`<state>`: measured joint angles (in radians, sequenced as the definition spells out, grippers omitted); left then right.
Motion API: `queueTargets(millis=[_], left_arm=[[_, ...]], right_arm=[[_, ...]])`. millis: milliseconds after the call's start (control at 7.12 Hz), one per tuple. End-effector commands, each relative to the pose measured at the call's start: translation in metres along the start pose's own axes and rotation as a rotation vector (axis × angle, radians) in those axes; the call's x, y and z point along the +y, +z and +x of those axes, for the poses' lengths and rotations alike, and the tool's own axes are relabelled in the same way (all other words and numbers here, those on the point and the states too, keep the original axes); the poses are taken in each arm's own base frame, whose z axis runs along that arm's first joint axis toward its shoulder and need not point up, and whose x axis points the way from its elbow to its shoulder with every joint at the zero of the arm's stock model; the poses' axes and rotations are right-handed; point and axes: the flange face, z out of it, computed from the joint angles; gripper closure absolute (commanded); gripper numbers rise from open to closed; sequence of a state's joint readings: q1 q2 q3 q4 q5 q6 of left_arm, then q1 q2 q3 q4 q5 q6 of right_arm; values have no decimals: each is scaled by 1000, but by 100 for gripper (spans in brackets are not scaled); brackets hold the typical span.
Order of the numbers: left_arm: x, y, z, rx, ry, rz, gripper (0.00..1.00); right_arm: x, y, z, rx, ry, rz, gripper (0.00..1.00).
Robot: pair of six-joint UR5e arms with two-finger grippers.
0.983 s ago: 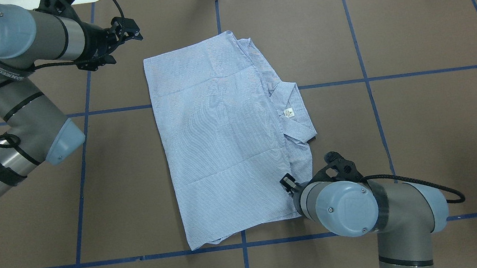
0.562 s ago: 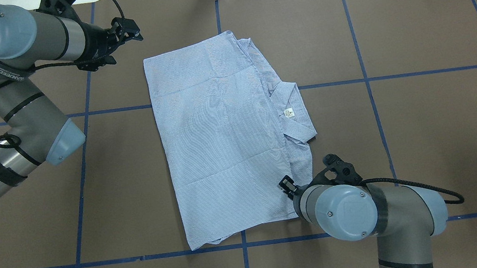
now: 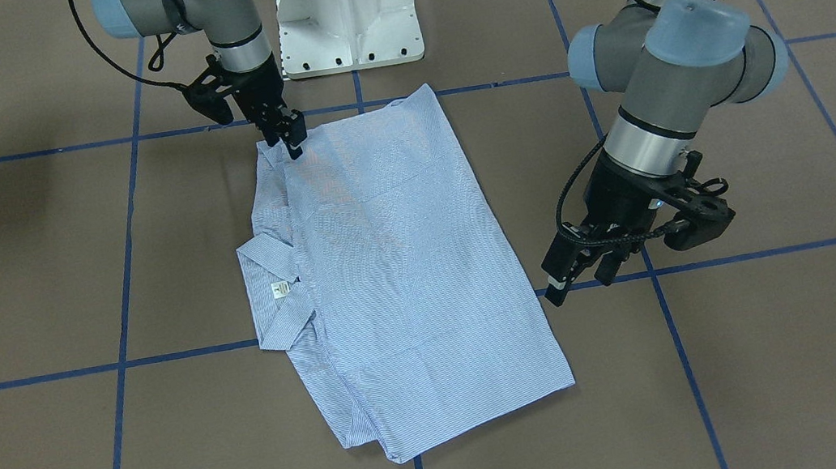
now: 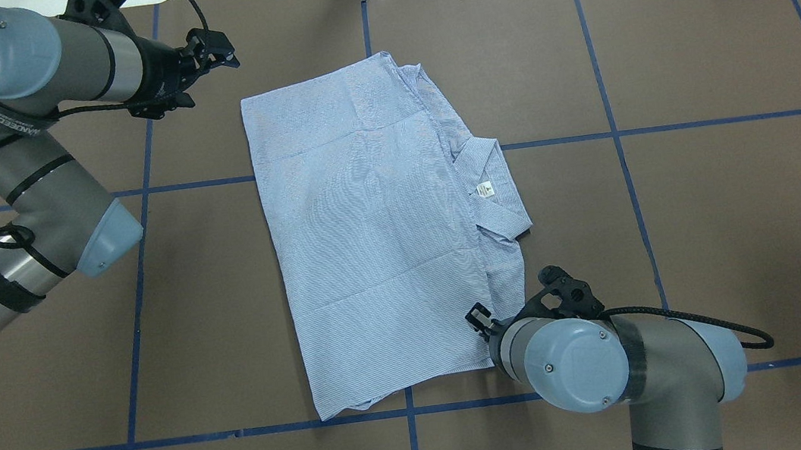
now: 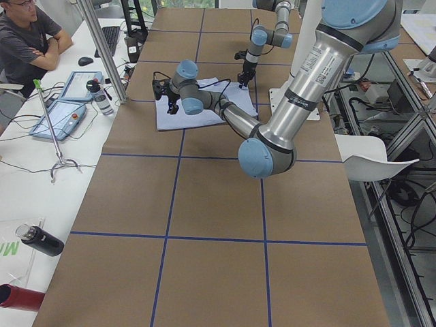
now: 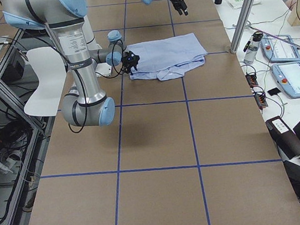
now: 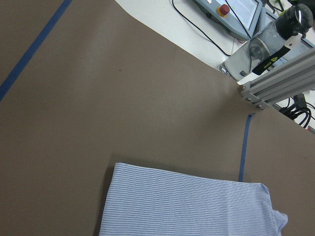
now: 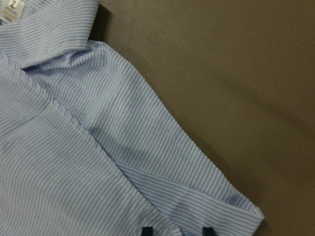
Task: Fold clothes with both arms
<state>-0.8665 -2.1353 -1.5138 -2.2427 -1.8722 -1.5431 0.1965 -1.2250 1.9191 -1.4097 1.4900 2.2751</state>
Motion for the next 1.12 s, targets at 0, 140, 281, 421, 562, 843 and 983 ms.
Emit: queueTargets(millis=[0, 140, 281, 421, 562, 843, 983], left_arm=[[-1, -1, 0, 0, -1, 2, 0], [-1, -1, 0, 2, 0, 2, 0], [-1, -1, -1, 0, -1, 2, 0], [-1, -1, -1, 0, -1, 2, 0], [0, 0, -1, -1, -1, 1, 0], [0, 0, -1, -1, -1, 1, 0], [-1, 0, -1, -1, -3, 2, 0]], right_arm=[[0, -3, -3, -6, 4, -3, 90], [-1, -4, -3, -5, 2, -7, 100], [-3, -5, -1, -3, -2, -10, 100], [-4, -2, 1, 5, -7, -7, 100], [-6, -2, 3, 9, -9, -6, 100], [-9, -9, 0, 12, -37, -27, 100], [-14, -11, 0, 20, -41, -25, 100]])
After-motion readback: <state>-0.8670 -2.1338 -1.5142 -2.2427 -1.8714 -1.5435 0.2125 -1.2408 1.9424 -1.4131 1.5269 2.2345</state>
